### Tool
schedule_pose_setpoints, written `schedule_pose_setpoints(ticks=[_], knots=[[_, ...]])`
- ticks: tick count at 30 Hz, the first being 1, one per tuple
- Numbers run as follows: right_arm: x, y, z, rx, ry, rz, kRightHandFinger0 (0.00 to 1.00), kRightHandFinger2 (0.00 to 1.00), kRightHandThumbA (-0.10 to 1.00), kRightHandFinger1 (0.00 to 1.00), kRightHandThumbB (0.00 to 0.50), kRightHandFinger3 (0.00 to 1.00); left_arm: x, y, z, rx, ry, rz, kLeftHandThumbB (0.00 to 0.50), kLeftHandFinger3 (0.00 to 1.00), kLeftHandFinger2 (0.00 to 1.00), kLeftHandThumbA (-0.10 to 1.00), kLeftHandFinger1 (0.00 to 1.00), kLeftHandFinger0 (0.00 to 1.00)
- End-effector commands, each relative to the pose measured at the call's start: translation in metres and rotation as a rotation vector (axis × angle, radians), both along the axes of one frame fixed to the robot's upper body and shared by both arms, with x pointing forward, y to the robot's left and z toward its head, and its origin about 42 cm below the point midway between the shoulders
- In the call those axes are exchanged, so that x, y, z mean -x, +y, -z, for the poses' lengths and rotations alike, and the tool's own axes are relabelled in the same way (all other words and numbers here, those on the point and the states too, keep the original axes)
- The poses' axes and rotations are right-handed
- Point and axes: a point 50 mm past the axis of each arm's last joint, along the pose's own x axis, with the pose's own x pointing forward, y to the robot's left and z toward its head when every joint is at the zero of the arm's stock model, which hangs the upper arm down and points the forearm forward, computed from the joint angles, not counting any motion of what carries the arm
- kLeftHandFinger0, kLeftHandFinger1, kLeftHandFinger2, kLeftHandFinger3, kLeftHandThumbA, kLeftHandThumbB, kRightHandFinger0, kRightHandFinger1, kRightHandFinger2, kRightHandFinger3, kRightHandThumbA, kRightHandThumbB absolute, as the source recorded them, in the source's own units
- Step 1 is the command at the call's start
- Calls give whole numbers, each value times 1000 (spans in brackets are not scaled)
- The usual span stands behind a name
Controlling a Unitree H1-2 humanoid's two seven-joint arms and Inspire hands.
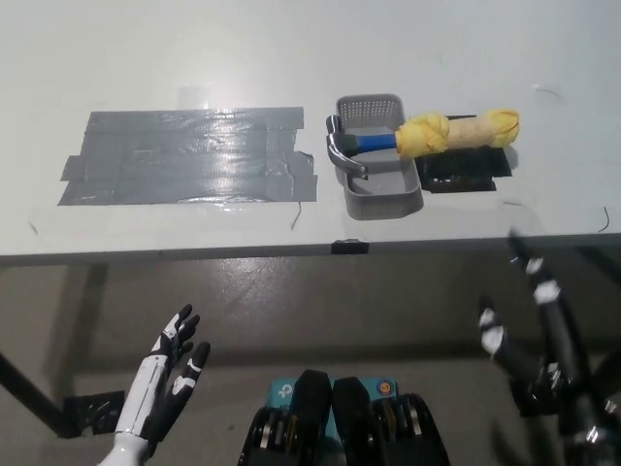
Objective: The robot picks the hammer placed on top of the gray container with right hand and places it on the grey area of the desk
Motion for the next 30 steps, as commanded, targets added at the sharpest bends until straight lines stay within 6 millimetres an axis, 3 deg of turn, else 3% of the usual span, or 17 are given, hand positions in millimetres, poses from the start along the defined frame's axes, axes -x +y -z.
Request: schedule_pose_setpoints(ticks=[1, 3, 7, 10, 12, 14, 21, 23, 30], knots=[[-32, -9, -58, 200, -81, 30, 1000, 1000, 510, 1000, 278, 1000, 1, -1, -7, -7, -61, 8, 76, 1000, 1000, 855, 1000, 1000], [-46, -11, -70, 263, -71, 40, 1000, 1000, 569, 1000, 286, 1000, 1, -2, -8, -7, -58, 7, 74, 1000, 1000, 853, 1000, 1000], [-100, -5, -98, 460, -53, 49, 1000, 1000, 682, 1000, 302, 1000, 0, -3, -10, -7, -62, 6, 80, 1000, 1000, 848, 1000, 1000], [-126, 2, -109, 537, 7, 45, 1000, 1000, 699, 1000, 314, 1000, -2, -2, -11, -7, -72, 7, 82, 1000, 1000, 849, 1000, 1000], [-143, 8, -112, 631, 61, 49, 1000, 1000, 806, 1000, 331, 1000, -3, -2, -12, -6, -80, 6, 84, 1000, 1000, 855, 1000, 1000], [-157, 11, -112, 671, 97, 49, 1000, 1000, 829, 1000, 349, 1000, -3, -2, -13, -10, -81, 11, 85, 1000, 1000, 862, 1000, 1000], [-189, 22, -109, 795, 199, 53, 1000, 1000, 996, 1000, 393, 1000, -6, 0, -17, -15, -90, 11, 87, 1000, 1000, 879, 1000, 1000], [-195, 24, -108, 816, 222, 50, 1000, 1000, 1000, 1000, 425, 1000, -6, 0, -17, -15, -88, 11, 89, 1000, 1000, 887, 1000, 1000], [-211, 32, -109, 847, 253, 52, 1000, 1000, 1000, 1000, 451, 1000, -6, 0, -19, -19, -83, 14, 79, 1000, 1000, 878, 1000, 1000]])
